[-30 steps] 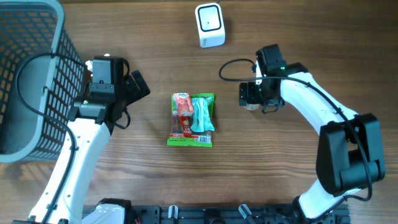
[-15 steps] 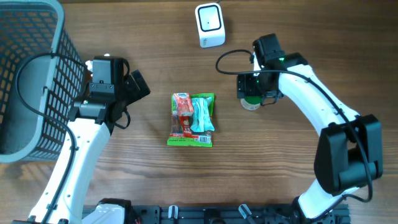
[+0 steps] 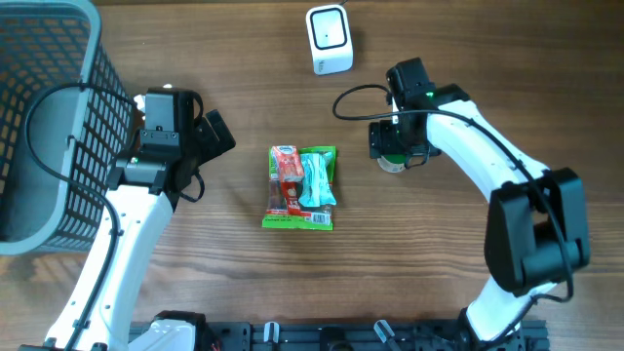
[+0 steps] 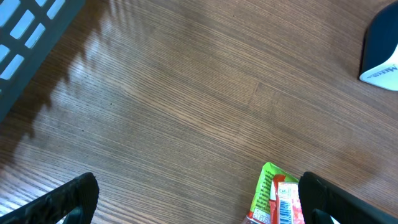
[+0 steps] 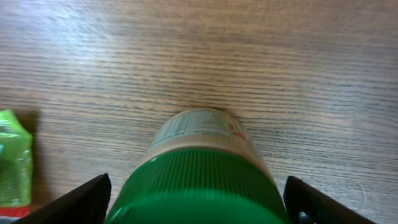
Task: Scan the item barcode
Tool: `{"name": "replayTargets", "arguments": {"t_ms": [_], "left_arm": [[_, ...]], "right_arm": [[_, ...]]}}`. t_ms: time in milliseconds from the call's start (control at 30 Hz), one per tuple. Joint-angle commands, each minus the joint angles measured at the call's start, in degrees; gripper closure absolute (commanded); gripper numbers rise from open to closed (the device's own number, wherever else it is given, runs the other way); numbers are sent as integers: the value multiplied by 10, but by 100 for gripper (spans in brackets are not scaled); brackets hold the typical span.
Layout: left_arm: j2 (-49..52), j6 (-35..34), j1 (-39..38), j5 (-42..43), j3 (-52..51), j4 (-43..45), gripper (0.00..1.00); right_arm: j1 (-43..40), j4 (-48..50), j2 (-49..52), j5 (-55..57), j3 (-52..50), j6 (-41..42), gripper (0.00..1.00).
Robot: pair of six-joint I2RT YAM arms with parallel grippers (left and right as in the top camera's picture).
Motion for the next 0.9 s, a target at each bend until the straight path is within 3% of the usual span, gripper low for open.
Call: {"name": "replayTargets", "arguments": {"t_ms": [0, 67, 367, 467, 600, 867], "left_arm": [[1, 1, 4, -5, 4, 1, 0], [1, 1, 4, -5, 4, 1, 0], [1, 1, 4, -5, 4, 1, 0], [1, 1, 4, -5, 4, 1, 0], [1, 1, 4, -5, 4, 1, 0], [1, 1, 4, -5, 4, 1, 0]], "right_arm": [[3, 5, 29, 11, 5, 3, 20], [3, 7, 29, 11, 5, 3, 24], [3, -7, 30, 11, 5, 3, 25], [3, -6, 30, 11, 6, 3, 35], [3, -9, 25, 9, 11, 3, 37], [3, -34, -75, 5, 11, -2, 38]]}}
